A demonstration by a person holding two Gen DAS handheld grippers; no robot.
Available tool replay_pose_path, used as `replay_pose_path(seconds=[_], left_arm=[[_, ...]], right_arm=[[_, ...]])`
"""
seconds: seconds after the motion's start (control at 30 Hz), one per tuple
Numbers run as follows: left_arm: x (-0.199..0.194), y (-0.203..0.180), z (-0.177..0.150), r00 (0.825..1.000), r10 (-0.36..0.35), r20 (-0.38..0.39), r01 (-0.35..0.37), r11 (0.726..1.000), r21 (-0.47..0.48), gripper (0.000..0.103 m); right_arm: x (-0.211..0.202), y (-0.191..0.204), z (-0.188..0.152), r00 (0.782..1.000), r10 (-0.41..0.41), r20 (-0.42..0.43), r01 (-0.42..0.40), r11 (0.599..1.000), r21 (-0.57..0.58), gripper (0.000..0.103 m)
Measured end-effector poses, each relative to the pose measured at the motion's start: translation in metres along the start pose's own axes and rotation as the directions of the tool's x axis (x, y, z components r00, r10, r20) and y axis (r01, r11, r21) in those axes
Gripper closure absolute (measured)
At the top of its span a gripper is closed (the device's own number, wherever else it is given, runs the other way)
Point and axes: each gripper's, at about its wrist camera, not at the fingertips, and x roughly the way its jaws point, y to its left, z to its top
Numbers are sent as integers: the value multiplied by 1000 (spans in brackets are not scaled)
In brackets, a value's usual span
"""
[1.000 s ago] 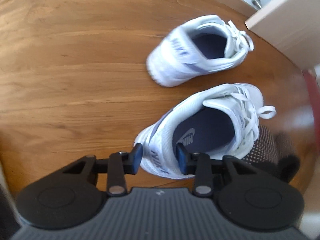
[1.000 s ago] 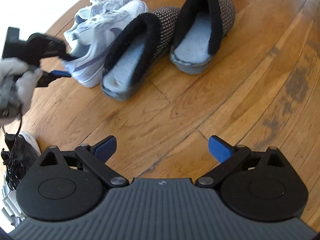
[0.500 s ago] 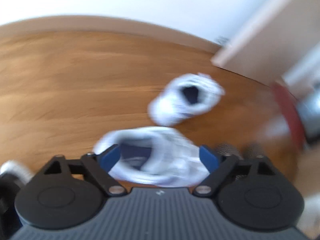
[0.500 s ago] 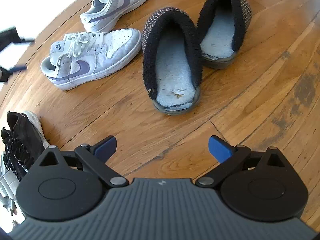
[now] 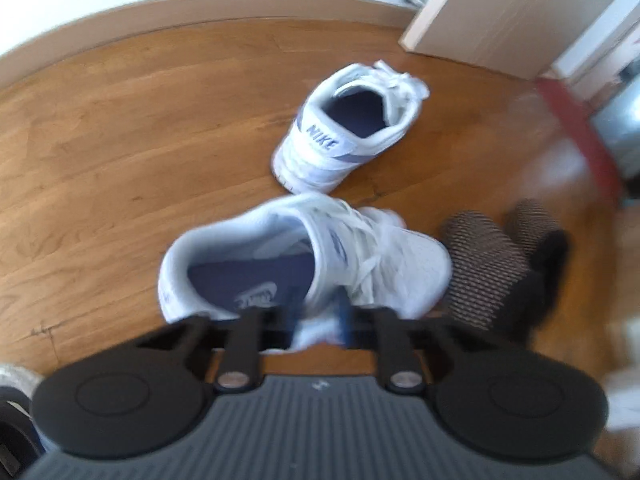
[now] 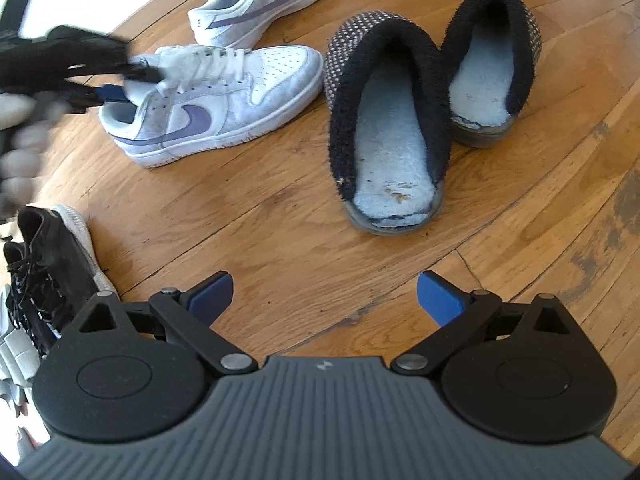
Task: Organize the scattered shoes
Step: 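Carry the white Nike sneaker with the left gripper while the right gripper grasps the other Nike sneaker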
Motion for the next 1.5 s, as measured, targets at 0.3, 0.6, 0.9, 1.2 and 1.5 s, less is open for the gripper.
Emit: replay_pose_path(seconds=[0.3, 0.6, 0.9, 1.2, 1.5], left_arm=[[-70, 30, -15, 995, -9, 95, 12, 999, -31, 46], [-70, 28, -45, 1000, 15, 20, -15, 1000, -10, 38], [-72, 47, -55, 999, -17, -44, 15, 998, -57, 38], [-86, 73, -53, 1000, -4, -11, 2, 988, -155, 37], [-84, 77, -59, 999, 20, -41, -26, 986, -167, 33]], right_arm=[[4, 43, 32, 975, 105, 195, -14, 908, -420, 0], [76, 141, 89, 958, 217, 188, 117, 303, -946, 1], [147, 181, 118, 1000, 14, -9, -12, 188, -982, 0], [102, 198, 64, 958, 193, -213, -261, 279, -924, 14], [133, 205, 69, 937, 203, -283, -342, 390, -855, 10]])
